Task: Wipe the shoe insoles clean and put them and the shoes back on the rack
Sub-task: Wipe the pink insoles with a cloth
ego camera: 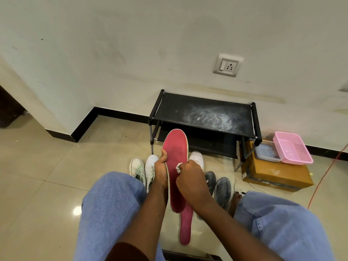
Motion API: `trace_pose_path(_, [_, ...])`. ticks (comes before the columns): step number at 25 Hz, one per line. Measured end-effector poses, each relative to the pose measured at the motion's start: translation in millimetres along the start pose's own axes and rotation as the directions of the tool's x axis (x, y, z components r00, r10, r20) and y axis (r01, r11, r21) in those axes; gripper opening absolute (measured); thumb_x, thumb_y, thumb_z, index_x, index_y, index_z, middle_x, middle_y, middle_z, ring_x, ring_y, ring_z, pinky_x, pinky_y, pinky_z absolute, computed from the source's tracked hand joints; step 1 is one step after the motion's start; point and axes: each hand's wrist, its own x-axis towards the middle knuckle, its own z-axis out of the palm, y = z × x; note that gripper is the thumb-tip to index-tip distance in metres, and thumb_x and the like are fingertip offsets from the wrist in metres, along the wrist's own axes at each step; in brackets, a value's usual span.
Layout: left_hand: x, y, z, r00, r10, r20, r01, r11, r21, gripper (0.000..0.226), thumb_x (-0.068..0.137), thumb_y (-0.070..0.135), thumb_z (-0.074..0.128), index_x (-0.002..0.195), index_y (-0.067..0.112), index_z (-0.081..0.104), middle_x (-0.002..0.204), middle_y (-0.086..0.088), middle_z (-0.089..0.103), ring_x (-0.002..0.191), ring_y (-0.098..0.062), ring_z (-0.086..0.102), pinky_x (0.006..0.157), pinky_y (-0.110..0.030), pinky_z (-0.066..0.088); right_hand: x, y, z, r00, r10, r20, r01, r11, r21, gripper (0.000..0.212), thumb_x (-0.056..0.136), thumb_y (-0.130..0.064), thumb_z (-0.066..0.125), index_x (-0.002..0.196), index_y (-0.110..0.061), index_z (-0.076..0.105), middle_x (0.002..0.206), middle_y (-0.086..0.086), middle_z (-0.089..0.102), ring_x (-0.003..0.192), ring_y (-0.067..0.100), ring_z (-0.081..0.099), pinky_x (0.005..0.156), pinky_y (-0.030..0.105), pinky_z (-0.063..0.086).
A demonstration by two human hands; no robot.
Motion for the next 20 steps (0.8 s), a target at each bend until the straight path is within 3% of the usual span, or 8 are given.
trace_pose_path(4, [-6, 0, 2, 1.0, -0.009, 0.018, 0.009, 1.0, 0.026, 0.045, 0.099, 0.041, 0.033, 0.097, 0.006, 0.06, 0.078, -0.01, 0.07, 0.073, -0.026, 0.064, 0.065, -0.033, 0.053, 5, 8, -1, 0.999, -0.017, -0.05, 0.017, 1.0, 0.001, 0.027, 0.093, -0.006, 0.044, 0.111, -0.006, 0.065, 0.107, 0.012, 0.061, 0.091, 0.024, 0.061, 0.082, 0.027, 0.049])
trace_pose_path(9, [-13, -3, 12, 0.993, -0.01, 0.119, 0.011, 1.0, -0.007, 0.044, 0.102, 0.034, 0.029, 0.091, 0.005, 0.061, 0.064, -0.008, 0.072, 0.054, -0.02, 0.069, 0.048, -0.026, 0.056, 45, 15, -11, 0.97, -0.128, -0.208, 0.107, 0.988, -0.109, 0.02, 0.086, 0.005, 0.046, 0.092, 0.005, 0.065, 0.094, 0.023, 0.058, 0.086, 0.039, 0.056, 0.068, 0.037, 0.045])
trace_pose_path(13, [-11, -2, 12, 0.992, -0.031, 0.122, 0.032, 0.999, -0.006, 0.046, 0.102, 0.033, 0.029, 0.087, 0.005, 0.062, 0.062, -0.008, 0.071, 0.05, -0.02, 0.068, 0.044, -0.027, 0.055, 71, 10, -20, 0.948, -0.138, -0.288, 0.107, 0.987, -0.122, 0.024, 0.092, 0.003, 0.041, 0.102, 0.005, 0.063, 0.108, 0.019, 0.057, 0.099, 0.036, 0.05, 0.079, 0.036, 0.041])
trace_pose_path(17, [-4, -2, 10, 0.986, 0.026, 0.164, -0.012, 0.996, -0.086, 0.064, 0.102, 0.028, 0.028, 0.065, 0.007, 0.075, 0.063, -0.009, 0.071, 0.052, -0.02, 0.068, 0.045, -0.026, 0.055, 51, 8, -20, 0.974, -0.137, -0.182, 0.101, 0.976, -0.195, 0.032, 0.088, 0.001, 0.038, 0.111, -0.004, 0.061, 0.113, 0.014, 0.056, 0.103, 0.034, 0.049, 0.085, 0.037, 0.037])
trace_pose_path(20, [7, -5, 0, 0.989, 0.011, 0.149, 0.002, 0.996, -0.089, 0.06, 0.102, 0.034, 0.028, 0.076, 0.007, 0.075, 0.067, -0.008, 0.072, 0.057, -0.02, 0.069, 0.052, -0.027, 0.057, 18, 10, -11, 0.987, -0.142, -0.077, 0.132, 0.983, -0.125, 0.033, 0.08, 0.005, 0.044, 0.106, -0.002, 0.063, 0.108, 0.015, 0.058, 0.101, 0.033, 0.051, 0.082, 0.034, 0.039])
